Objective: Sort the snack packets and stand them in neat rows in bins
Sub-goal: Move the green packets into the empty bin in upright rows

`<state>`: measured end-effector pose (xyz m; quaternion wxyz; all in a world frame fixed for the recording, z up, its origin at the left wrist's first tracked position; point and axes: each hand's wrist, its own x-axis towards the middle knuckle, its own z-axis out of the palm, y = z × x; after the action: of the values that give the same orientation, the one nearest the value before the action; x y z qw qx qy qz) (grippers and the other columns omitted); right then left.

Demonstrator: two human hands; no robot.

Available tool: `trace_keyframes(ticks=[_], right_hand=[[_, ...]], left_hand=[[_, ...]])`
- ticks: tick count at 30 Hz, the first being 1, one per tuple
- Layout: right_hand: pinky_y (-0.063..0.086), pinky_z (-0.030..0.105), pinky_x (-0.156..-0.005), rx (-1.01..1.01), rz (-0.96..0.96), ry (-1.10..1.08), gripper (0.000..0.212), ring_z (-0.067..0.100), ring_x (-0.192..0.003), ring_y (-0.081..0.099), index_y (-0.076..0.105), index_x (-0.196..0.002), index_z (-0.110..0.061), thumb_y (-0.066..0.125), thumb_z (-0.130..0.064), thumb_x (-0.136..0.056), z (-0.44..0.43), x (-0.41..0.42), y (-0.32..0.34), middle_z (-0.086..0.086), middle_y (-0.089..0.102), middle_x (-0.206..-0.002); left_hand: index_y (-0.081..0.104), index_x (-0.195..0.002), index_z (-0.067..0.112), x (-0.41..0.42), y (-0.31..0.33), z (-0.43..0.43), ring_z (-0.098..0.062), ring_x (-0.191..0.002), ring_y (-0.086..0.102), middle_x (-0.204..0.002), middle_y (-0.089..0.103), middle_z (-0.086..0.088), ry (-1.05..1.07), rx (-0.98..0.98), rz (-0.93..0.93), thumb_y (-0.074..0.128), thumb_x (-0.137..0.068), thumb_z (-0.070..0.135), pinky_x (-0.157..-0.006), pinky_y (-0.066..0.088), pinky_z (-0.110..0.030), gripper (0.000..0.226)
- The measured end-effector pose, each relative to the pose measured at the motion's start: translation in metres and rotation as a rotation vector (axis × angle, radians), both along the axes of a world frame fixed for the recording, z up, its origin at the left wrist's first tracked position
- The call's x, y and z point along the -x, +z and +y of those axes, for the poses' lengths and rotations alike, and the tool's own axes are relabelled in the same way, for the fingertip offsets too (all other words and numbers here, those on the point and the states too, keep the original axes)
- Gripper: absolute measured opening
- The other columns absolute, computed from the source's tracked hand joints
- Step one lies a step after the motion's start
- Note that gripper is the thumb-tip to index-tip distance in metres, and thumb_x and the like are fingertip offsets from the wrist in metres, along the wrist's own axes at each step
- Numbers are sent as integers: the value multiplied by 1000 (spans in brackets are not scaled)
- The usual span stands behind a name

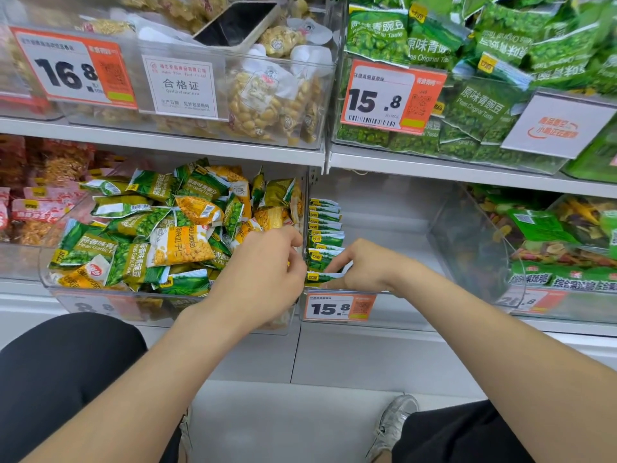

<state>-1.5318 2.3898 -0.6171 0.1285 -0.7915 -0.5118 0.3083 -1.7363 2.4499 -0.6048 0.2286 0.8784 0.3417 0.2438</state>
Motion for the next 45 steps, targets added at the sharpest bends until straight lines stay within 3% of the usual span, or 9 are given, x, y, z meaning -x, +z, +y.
trace_keyframes(ticks=[3,6,9,17,24,29,39,42,45], right_hand=[[59,21,-65,-32,144,-58,19,8,-70,70,85,-101,-27,88,-36,-85,-1,-6,1,-4,80,-85],[60,31,-75,-64,69,-19,18,15,-72,70,83,-99,-26,90,-30,-83,1,-15,0,-1,78,-81],[52,25,-64,-68,12,110,29,13,-63,68,72,-101,-26,92,-32,-81,1,-18,2,5,79,-79],[40,7,-57,-152,-195,326,9,-7,-62,63,84,-94,-30,88,-32,-85,2,-22,3,-22,67,-61],[56,26,-75,-199,-334,312,9,-9,-72,63,83,-93,-30,82,-37,-87,3,-13,1,-24,66,-72],[59,39,-79,-221,-427,297,41,16,-86,63,72,-113,-32,89,-48,-79,5,-6,1,-15,54,-76],[59,33,-75,-190,-308,298,9,1,-69,67,83,-88,-30,88,-36,-84,5,-4,4,-16,69,-69],[60,30,-76,-207,-236,135,30,0,-59,69,79,-88,-26,82,-56,-84,4,-5,15,-5,73,-61],[63,40,-79,-308,-92,-202,47,21,-67,77,74,-105,-9,57,-53,-102,9,-13,8,16,77,-79]], left_hand=[[67,-123,19,-1,0,1,-14,-74,69,-88,72,3,5,-2,1,50,-101,20,-72,61,-42,28],[67,-123,18,-1,0,2,-15,-76,68,-88,72,3,-2,-11,7,50,-101,20,-73,61,-43,28],[67,-125,18,-1,0,2,-15,-77,68,-89,72,3,-11,-12,14,51,-101,21,-74,61,-42,29],[68,-122,20,1,0,2,-12,-71,68,-83,72,5,-12,-14,9,50,-101,19,-73,60,-43,27],[68,-120,19,1,0,1,-12,-67,68,-80,71,5,-12,-11,15,50,-101,19,-70,60,-42,26],[67,-124,19,1,-1,2,-11,-71,68,-86,72,4,-19,-13,12,51,-101,20,-74,61,-42,29],[66,-128,21,2,0,3,-14,-79,69,-92,73,4,-26,-2,26,51,-102,22,-76,62,-42,30],[66,-124,22,2,0,3,-11,-72,69,-86,72,6,-27,2,26,50,-102,21,-71,62,-41,27],[67,-117,21,2,0,2,-10,-69,69,-82,72,6,-30,4,32,50,-103,20,-68,61,-41,22]])
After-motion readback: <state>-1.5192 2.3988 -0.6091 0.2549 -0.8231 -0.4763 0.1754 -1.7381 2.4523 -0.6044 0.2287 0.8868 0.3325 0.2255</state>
